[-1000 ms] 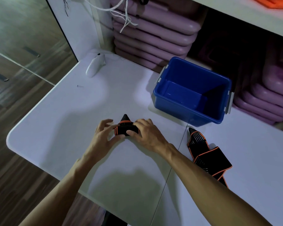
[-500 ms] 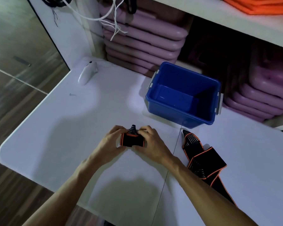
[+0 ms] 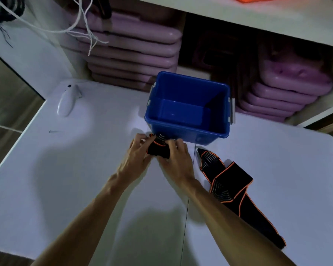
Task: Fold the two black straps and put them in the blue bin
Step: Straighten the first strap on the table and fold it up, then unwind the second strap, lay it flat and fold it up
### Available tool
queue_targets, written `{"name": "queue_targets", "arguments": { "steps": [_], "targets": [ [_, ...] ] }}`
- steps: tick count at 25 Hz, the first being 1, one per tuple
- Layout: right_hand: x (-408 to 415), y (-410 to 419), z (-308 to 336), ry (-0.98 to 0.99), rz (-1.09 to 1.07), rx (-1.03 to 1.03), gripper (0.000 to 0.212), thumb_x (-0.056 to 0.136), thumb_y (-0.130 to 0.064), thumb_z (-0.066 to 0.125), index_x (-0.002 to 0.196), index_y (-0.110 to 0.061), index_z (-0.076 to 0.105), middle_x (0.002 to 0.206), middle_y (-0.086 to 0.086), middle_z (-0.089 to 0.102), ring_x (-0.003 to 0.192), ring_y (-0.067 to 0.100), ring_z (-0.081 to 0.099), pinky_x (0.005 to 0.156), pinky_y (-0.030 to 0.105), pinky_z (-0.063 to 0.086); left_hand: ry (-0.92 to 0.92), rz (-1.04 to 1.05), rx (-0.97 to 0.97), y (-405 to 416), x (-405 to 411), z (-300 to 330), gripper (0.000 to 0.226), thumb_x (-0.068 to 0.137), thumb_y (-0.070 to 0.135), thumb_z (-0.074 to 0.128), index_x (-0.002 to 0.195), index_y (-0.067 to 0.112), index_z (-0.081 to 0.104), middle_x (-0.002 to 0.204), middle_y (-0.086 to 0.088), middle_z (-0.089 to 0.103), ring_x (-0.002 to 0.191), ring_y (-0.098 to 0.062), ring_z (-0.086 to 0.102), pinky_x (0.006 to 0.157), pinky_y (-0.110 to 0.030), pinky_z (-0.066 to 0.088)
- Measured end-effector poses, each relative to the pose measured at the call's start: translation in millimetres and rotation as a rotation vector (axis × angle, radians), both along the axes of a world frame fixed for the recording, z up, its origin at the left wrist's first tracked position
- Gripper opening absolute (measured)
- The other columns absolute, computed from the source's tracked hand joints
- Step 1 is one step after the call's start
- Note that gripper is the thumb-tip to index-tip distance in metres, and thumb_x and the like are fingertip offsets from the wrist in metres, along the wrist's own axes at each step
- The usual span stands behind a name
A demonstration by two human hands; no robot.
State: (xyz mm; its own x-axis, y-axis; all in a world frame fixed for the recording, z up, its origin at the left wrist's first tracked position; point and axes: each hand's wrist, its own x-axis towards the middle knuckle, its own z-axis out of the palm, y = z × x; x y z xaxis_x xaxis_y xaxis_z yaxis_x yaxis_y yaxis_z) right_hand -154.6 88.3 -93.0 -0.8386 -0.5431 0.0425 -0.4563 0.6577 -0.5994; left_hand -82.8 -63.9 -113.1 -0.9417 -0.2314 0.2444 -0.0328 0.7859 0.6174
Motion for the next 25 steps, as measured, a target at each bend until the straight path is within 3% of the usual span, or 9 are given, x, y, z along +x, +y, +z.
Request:
{"name": "queue_targets", "arguments": {
  "steps": [5,9,14,17,20,23,25],
  "targets": [
    [10.4,5.5,0.8,-0.044,-0.097,-0.057,0.072,0.08,-0.052,0.069,0.138,-0.027,0.035,0.117,0.004,0.051,0.102,0.022,0.049,0.083,0.036,0.05,-0.005,0.038,0.016,9.5,11.6,2.0,0.066,0.081,0.01,0.072,0.14,0.005,0.042,0.128,-0.018,0.045,0.109,-0.032,0.053,0.092,-0.037,0.049],
    [23.3,29.4,7.7,-0.064,-0.064,-0.113,0.085,0.081,-0.043,0.075,0.148,-0.028,0.025,0.128,0.007,0.048,0.115,0.022,0.045,0.093,0.036,0.044,0.003,0.137,-0.028,32.9,39.7,1.7,0.066,0.083,0.014,0.07,0.141,0.006,0.041,0.135,-0.018,0.041,0.114,-0.032,0.05,0.092,-0.04,0.05],
    [33.4,101.6,18.8,0.066,-0.133,-0.021,0.059,0.087,-0.036,0.071,0.138,-0.026,0.043,0.119,0.003,0.051,0.105,0.022,0.048,0.087,0.039,0.047,0.06,0.063,-0.127,87.8,49.1,5.3,0.039,0.085,0.019,0.063,0.124,0.014,0.057,0.129,-0.012,0.052,0.111,-0.03,0.052,0.092,-0.04,0.045],
    [32.1,157.2,17.3,0.076,-0.248,0.026,0.039,0.089,-0.032,0.064,0.126,-0.025,0.055,0.114,0.004,0.055,0.099,0.027,0.049,0.086,0.048,0.046,-0.057,-0.105,-0.057,126.5,29.8,13.0,0.02,0.089,0.025,0.057,0.106,0.017,0.065,0.105,-0.003,0.062,0.092,-0.026,0.06,0.077,-0.041,0.052],
    [32.3,213.6,18.6,-0.004,-0.363,-0.017,0.029,0.094,-0.033,0.058,0.122,-0.026,0.058,0.112,0.0,0.055,0.101,0.022,0.048,0.091,0.043,0.044,-0.334,-0.109,0.122,179.9,18.1,23.9,0.032,0.088,0.049,0.053,0.112,0.028,0.057,0.105,0.006,0.058,0.092,-0.021,0.061,0.074,-0.037,0.053],
    [43.2,250.3,24.1,-0.174,-0.379,-0.144,0.025,0.1,-0.035,0.051,0.124,-0.03,0.055,0.112,-0.012,0.054,0.111,0.012,0.05,0.098,0.033,0.041,-0.315,-0.201,0.124,219.9,15.2,26.9,0.059,0.085,0.051,0.058,0.138,0.032,0.039,0.127,0.004,0.045,0.102,-0.021,0.058,0.075,-0.037,0.054],
    [53.4,259.6,23.1,-0.25,-0.363,-0.212,0.024,0.104,-0.035,0.042,0.124,-0.034,0.054,0.115,-0.017,0.057,0.115,0.007,0.051,0.1,0.032,0.041,-0.255,-0.251,-0.021,229.2,11.6,26.9,0.069,0.085,0.043,0.059,0.146,0.034,0.028,0.138,-0.001,0.038,0.108,-0.022,0.055,0.077,-0.039,0.055]
  ]
}}
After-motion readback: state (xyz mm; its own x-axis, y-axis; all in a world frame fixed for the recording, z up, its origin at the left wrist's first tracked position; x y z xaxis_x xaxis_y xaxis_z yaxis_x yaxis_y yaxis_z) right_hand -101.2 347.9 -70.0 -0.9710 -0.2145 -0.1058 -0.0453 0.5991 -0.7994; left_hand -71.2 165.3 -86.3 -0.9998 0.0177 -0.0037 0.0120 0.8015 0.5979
